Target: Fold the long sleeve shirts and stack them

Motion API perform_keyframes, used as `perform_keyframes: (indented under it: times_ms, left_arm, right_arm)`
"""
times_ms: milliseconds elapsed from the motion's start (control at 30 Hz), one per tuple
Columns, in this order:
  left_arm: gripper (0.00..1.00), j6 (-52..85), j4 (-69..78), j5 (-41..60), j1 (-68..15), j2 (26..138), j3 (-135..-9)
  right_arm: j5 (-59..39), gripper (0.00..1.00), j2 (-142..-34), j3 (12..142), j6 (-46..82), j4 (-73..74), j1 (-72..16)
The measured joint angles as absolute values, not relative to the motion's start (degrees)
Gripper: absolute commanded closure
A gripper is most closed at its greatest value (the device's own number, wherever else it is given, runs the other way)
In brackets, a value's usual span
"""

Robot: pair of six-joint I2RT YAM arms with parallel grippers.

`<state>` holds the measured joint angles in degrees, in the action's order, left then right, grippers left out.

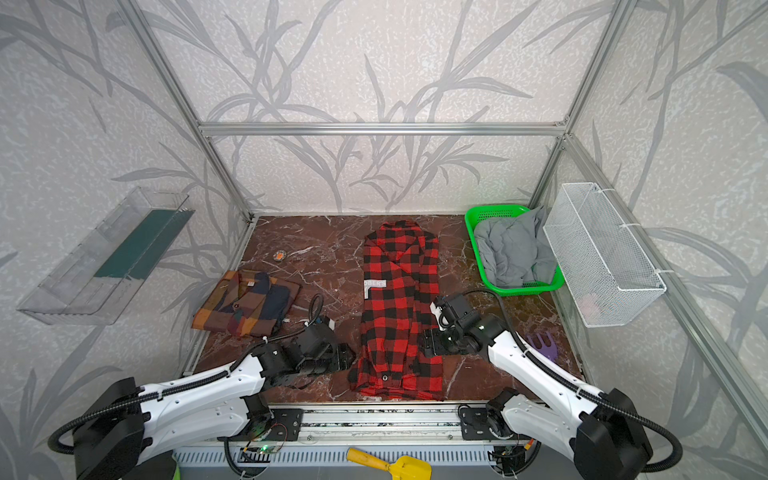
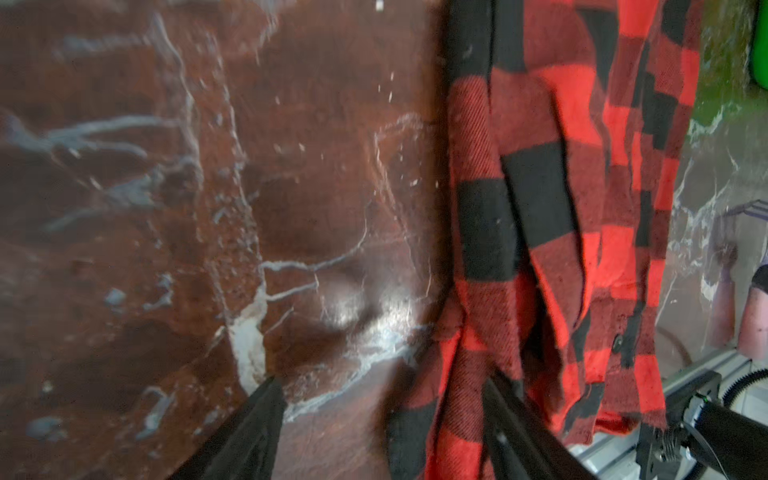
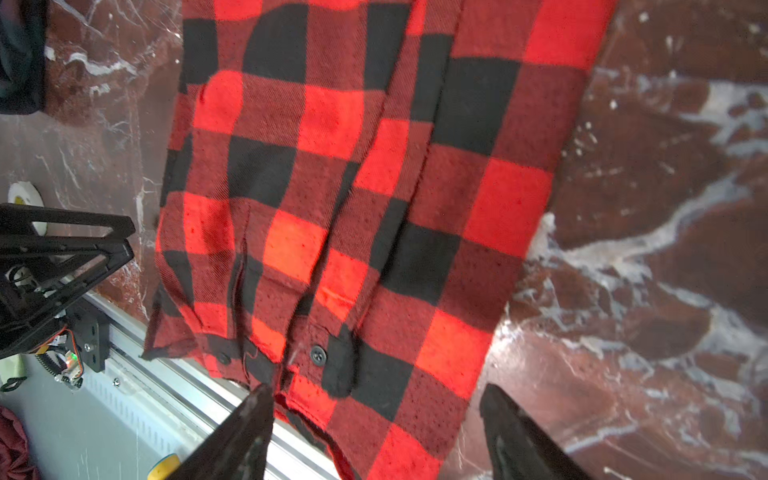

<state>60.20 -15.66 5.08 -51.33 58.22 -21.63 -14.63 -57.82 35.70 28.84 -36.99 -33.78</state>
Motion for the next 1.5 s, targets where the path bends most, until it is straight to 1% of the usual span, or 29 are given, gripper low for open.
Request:
perform_keyframes:
  times_ms: [200,333,433,500,600,667,733,833,933,1033,1133,1300,1500]
  left_arm:
    - [0.27,62.94,-13.87,7.88,-53.8,54.48,-18.96]
    - [0.35,64.12,-12.82,9.34,-54.72,54.22,-17.98]
    - [0.42,64.6,-12.05,10.55,-55.44,54.96,-17.98]
    - [0.51,64.79,-11.77,11.14,-56.51,55.83,-17.98]
    - [0.6,65.43,-10.81,12.05,-58.28,57.6,-18.02]
    - [0.63,65.87,-9.63,12.62,-59.37,58.94,-18.09]
    - [0.7,66.63,-8.58,13.19,-60.47,59.96,-18.22]
    - [0.83,67.53,-8.05,13.67,-61.25,60.69,-18.22]
    - [1.0,67.88,-8.05,13.8,-61.45,60.75,-18.48]
    - [1.0,68.77,-8.29,13.82,-61.45,60.73,-19.75]
    - [1.0,70.28,-8.1,13.5,-61.43,59.79,-22.09]
    - [1.0,76.38,-3.81,11.99,-60.86,54.76,-23.33]
    - [1.0,83.66,-3.36,10.81,-60.58,51.09,-23.66]
  right_arm:
    - [-15.7,0.23,-51.66,30.81,32.45,-39.33,-33.78]
    - [-15.92,0.24,-51.31,27.86,34.85,-39.38,-33.78]
    - [-16.47,0.26,-51.31,24.86,36.91,-38.96,-33.78]
    - [-16.8,0.28,-51.31,23.14,38.06,-38.81,-33.8]
    - [-17.67,0.31,-51.16,22.26,39.38,-37.65,-33.89]
    - [-18.28,0.32,-51.18,22.2,39.9,-36.67,-34.15]
    - [-19.0,0.34,-51.16,21.93,40.58,-35.38,-34.79]
    - [-20.08,0.39,-51.22,20.73,41.45,-33.1,-35.75]
    - [-21.19,0.47,-51.51,20.05,42.26,-30.76,-36.16]
    - [-21.74,0.59,-51.42,19.73,42.94,-29.17,-36.42]
    - [-21.82,0.68,-50.94,19.73,43.27,-27.77,-36.45]
    - [-21.63,0.75,-51.7,19.75,43.55,-25.19,-36.47]
    - [-21.43,0.77,-53.17,19.77,44.16,-22.57,-36.49]
